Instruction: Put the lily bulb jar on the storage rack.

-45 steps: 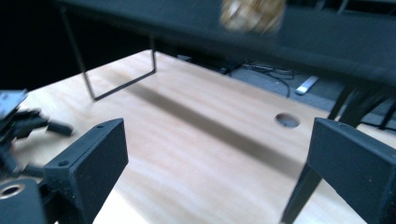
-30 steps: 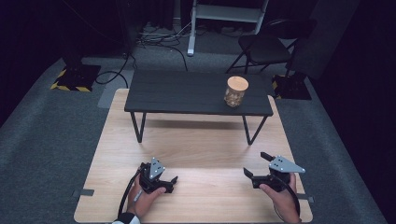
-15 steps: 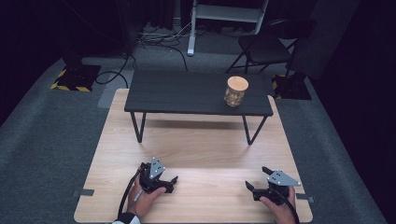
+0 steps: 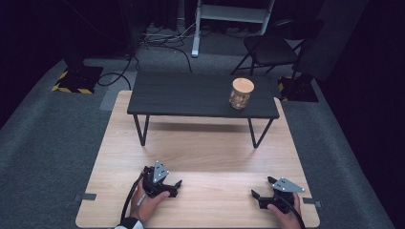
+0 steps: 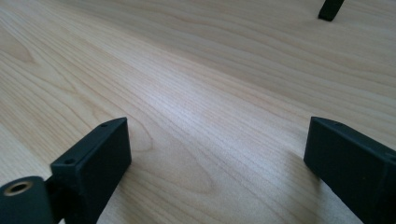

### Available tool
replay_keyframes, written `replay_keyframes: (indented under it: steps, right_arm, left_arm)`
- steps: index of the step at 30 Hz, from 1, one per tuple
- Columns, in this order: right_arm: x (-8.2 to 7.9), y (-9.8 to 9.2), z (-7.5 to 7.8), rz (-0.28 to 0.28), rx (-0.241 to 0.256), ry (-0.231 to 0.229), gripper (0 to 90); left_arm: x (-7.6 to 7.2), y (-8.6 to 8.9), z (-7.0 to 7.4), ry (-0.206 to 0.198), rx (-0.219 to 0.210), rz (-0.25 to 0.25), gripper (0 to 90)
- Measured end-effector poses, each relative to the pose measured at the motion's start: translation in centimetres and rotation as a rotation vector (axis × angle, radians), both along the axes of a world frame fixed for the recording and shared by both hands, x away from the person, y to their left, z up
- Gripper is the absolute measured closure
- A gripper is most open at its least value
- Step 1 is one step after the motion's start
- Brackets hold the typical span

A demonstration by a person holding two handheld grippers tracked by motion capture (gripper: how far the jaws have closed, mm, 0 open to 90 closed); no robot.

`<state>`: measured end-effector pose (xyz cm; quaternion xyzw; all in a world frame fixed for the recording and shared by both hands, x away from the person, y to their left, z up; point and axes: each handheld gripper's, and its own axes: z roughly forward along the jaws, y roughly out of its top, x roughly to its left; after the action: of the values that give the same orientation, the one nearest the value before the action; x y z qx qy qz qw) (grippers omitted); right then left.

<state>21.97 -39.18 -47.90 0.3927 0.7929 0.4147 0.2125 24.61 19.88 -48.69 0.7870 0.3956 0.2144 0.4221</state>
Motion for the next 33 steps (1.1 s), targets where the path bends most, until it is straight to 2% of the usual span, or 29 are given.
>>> replay_keyframes:
  steps: [33]
  right_arm:
    - [-0.03,0.05,-0.23,-0.007,0.007,-0.005,4.7]
  left_arm:
    - [-0.01,-0.02,-0.01,0.0,0.0,0.001,0.5]
